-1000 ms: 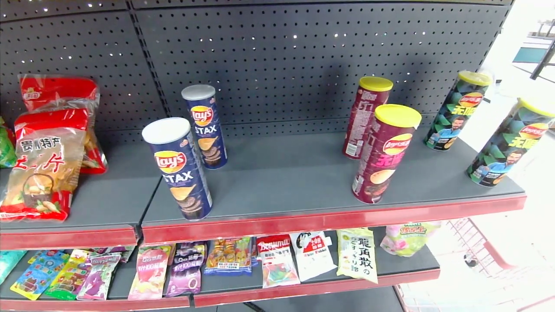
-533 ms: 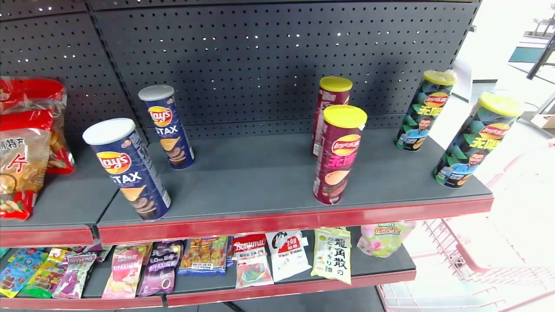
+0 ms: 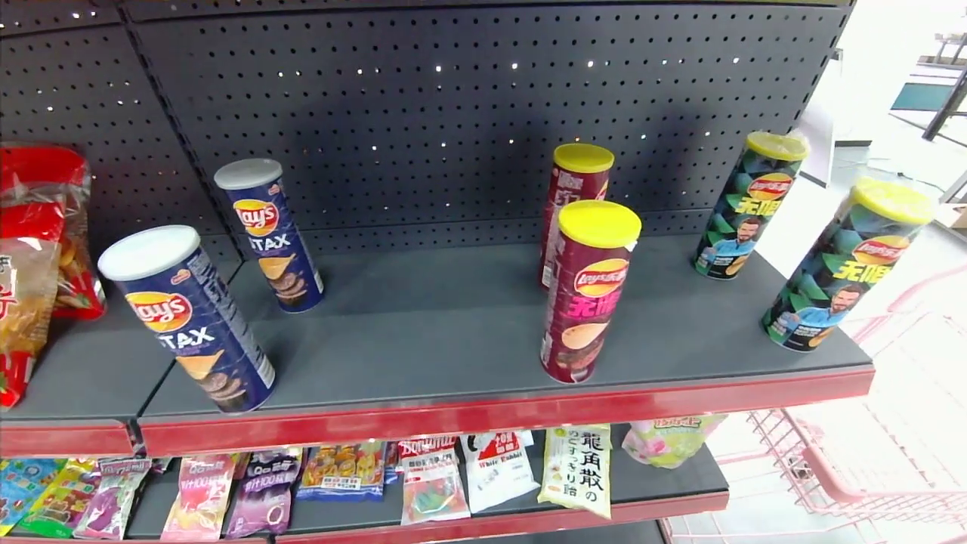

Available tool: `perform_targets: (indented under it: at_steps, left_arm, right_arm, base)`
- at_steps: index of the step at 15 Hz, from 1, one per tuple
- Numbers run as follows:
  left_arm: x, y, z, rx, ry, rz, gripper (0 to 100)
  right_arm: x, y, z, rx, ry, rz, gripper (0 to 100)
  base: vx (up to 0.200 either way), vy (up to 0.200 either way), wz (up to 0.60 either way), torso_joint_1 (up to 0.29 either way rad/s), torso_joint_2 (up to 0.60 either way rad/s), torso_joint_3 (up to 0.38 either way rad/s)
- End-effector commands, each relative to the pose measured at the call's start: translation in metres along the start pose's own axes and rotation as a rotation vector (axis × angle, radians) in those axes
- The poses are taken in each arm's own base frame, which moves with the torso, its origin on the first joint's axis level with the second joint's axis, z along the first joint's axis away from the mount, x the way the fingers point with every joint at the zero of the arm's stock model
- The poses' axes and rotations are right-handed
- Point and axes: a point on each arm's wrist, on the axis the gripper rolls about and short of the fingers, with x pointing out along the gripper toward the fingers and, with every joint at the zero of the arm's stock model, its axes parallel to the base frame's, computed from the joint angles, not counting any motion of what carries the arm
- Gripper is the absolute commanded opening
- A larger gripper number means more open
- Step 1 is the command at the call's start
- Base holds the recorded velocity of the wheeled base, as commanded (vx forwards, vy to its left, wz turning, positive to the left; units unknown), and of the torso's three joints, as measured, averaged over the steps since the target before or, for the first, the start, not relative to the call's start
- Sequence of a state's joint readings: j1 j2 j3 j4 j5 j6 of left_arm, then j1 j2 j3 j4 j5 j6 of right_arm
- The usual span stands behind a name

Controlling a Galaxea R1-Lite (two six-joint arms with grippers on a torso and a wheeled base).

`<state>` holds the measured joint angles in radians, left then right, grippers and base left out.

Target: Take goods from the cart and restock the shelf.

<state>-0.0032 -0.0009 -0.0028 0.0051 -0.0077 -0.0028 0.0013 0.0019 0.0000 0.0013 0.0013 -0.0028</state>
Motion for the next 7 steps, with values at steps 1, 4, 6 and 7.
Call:
perform_targets:
  at_steps: [1, 4, 6, 7]
  left_arm:
    - [0.0002, 0.0, -0.0003, 0.0, 0.002, 0.0, 100]
    - [0.0002, 0.0, -0.0003, 0.0, 0.002, 0.0, 100]
    - [0.0, 0.0, 0.0002, -0.002, 0.0, 0.0, 100]
    - [0.0, 0.0, 0.0002, 0.0, 0.0, 0.0, 100]
  right_arm:
    - [0.0, 0.0, 0.0, 0.0, 0.0, 0.001, 100]
    - [0.0, 0.0, 0.0001, 0.001, -0.002, 0.002, 100]
    - [0.0, 0.0, 0.0001, 0.003, -0.002, 0.002, 100]
    - [0.0, 0.0, 0.0001, 0.003, -0.002, 0.002, 100]
  base:
    - [0.0, 0.0, 0.0, 0.0, 0.0, 0.0]
    - [0.0, 0.0, 0.0, 0.0, 0.0, 0.0]
    - [0.0, 0.0, 0.0, 0.0, 0.0, 0.0]
    - [0.0, 0.0, 0.0, 0.0, 0.0, 0.0]
